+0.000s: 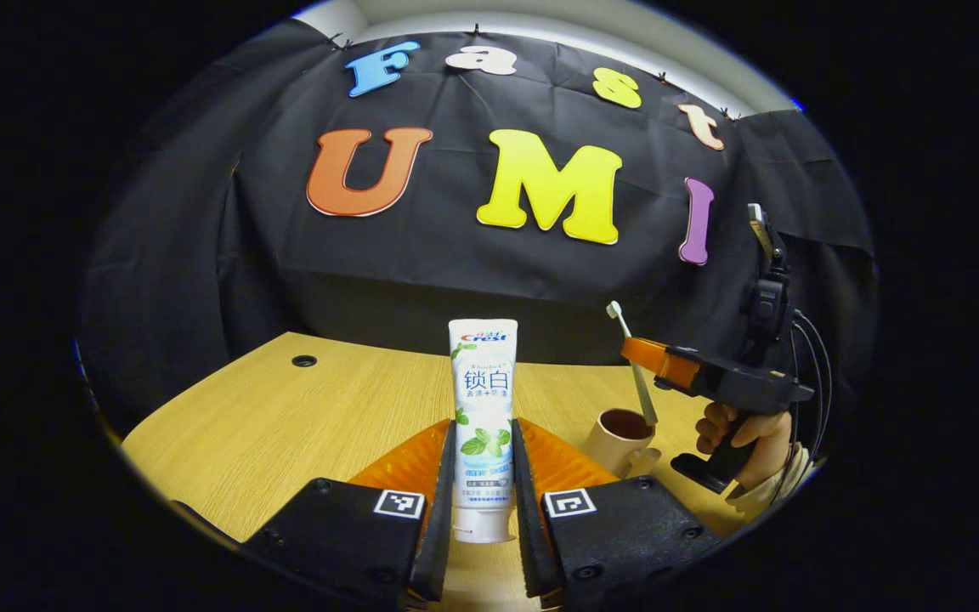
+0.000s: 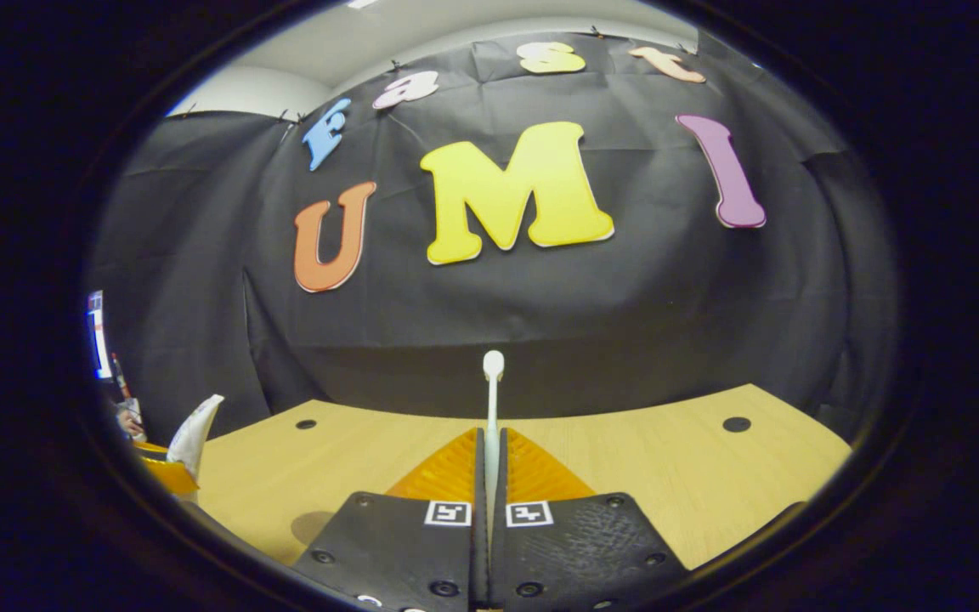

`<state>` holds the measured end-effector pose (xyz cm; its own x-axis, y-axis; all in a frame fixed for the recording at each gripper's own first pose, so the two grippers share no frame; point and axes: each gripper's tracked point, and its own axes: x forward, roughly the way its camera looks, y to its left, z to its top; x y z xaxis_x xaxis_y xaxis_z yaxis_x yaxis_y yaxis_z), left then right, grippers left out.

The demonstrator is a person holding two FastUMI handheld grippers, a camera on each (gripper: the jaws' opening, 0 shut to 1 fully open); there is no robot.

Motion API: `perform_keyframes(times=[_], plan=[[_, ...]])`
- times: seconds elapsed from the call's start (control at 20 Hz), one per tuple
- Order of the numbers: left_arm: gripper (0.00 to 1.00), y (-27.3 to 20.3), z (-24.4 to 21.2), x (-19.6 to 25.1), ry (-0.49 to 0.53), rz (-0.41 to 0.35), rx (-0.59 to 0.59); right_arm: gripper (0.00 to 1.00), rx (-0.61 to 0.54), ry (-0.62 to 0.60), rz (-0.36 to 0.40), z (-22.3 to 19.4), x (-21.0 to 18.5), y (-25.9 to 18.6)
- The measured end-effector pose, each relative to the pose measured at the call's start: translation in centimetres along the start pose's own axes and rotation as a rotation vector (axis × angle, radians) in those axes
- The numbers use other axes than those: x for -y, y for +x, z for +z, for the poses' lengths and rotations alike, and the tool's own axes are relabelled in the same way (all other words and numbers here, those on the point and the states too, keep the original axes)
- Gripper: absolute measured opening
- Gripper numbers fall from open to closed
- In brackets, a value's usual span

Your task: Put the toothbrush and toothpaste on the desktop into the cup, then pick up the cup and place it on the coaster on the desktop.

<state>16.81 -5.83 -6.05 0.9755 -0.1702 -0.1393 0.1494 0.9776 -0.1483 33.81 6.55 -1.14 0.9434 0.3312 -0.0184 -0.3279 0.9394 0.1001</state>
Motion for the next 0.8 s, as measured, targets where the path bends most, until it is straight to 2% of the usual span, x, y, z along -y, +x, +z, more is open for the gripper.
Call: perform_keyframes(times=[0.3,0.55,0.8], plan=[[0.37,0.7,-0.3,0.5,0.002,0.001,-0.013,0.01,-0.023,-0.001,0.000,-1.6,1.0,0.7],[0.37,1.0,-0.1,1.3,0.014,0.002,-0.009,0.02,-0.072,0.042,0.032,-3.1,1.2,0.2],[0.37,2.0,-0.2,2.9,0.022,-0.009,-0.017,0.06,-0.083,0.028,0.068,-4.1,1.2,-1.0]])
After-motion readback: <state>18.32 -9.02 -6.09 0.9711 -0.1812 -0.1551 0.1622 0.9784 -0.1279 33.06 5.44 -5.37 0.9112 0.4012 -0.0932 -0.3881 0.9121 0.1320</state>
